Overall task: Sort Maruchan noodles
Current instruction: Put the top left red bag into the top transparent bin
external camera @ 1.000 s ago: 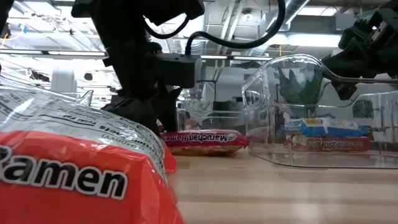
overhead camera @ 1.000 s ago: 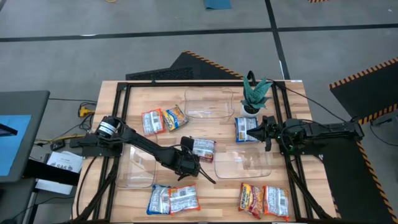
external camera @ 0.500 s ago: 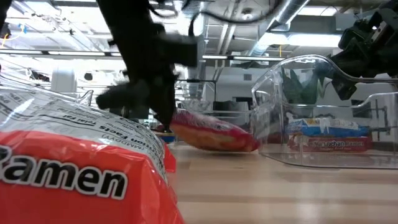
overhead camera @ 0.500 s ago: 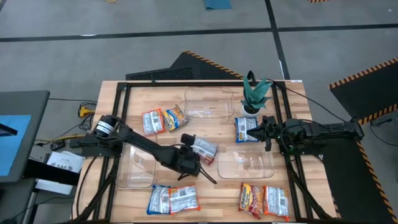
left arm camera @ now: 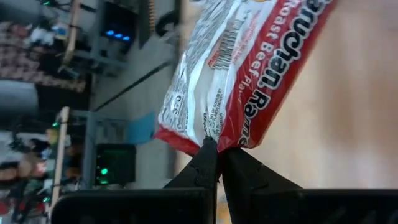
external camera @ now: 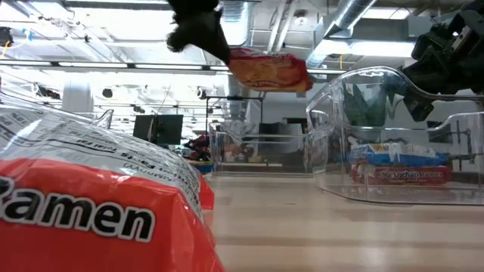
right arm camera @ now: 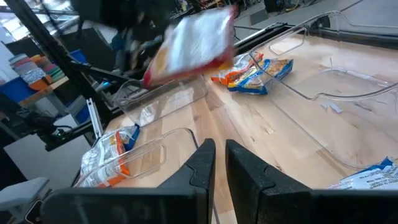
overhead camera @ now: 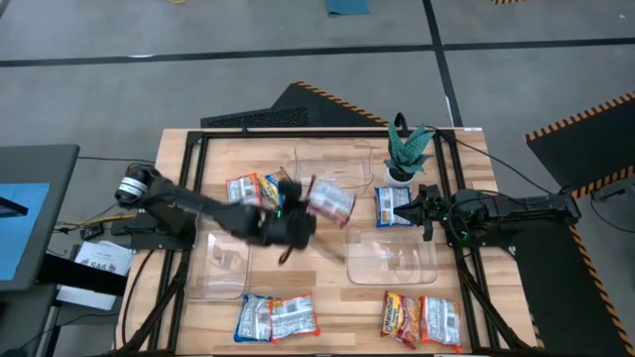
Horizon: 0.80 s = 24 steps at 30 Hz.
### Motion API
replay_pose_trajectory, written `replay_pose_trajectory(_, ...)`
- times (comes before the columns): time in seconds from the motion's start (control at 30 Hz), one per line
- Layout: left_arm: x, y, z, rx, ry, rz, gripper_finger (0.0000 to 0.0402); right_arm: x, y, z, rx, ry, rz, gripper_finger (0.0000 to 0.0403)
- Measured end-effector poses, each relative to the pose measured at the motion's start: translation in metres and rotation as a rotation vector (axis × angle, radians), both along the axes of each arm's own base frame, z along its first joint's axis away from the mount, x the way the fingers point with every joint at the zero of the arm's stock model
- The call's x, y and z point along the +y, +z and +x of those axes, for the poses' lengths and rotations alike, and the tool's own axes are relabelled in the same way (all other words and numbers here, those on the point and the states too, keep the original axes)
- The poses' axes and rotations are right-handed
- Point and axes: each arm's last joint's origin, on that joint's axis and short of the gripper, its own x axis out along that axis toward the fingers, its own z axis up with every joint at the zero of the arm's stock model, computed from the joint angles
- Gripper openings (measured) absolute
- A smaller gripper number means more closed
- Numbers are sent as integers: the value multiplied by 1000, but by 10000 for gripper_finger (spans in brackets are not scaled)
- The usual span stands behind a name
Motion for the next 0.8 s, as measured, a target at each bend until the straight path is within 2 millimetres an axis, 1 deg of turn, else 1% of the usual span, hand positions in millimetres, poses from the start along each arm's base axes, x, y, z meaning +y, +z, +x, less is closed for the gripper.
replay_pose_trajectory(0.1,41,5,8,-27,51,-29,0,0,0,0,0,0,0,66)
replay_pose_trajectory(0.23,94,-1,10,-29,111,-135,0,0,0,0,0,0,0,66)
replay_pose_trajectory(0.3,115,-6,9,-29,144,-188,0,0,0,0,0,0,0,66)
replay_pose_trajectory(0.37,131,-7,8,-47,167,-216,0,0,0,0,0,0,0,66)
replay_pose_trajectory(0.43,144,-9,9,-64,183,-231,0,0,0,0,0,0,0,66)
replay_pose_trajectory(0.57,161,-18,11,-66,199,-261,0,0,0,0,0,0,0,66)
replay_pose_trajectory(0.7,166,-28,14,-58,210,-291,0,0,0,0,1,0,0,66)
replay_pose_trajectory(0.8,166,-31,15,-50,207,-303,0,0,0,0,0,0,0,66)
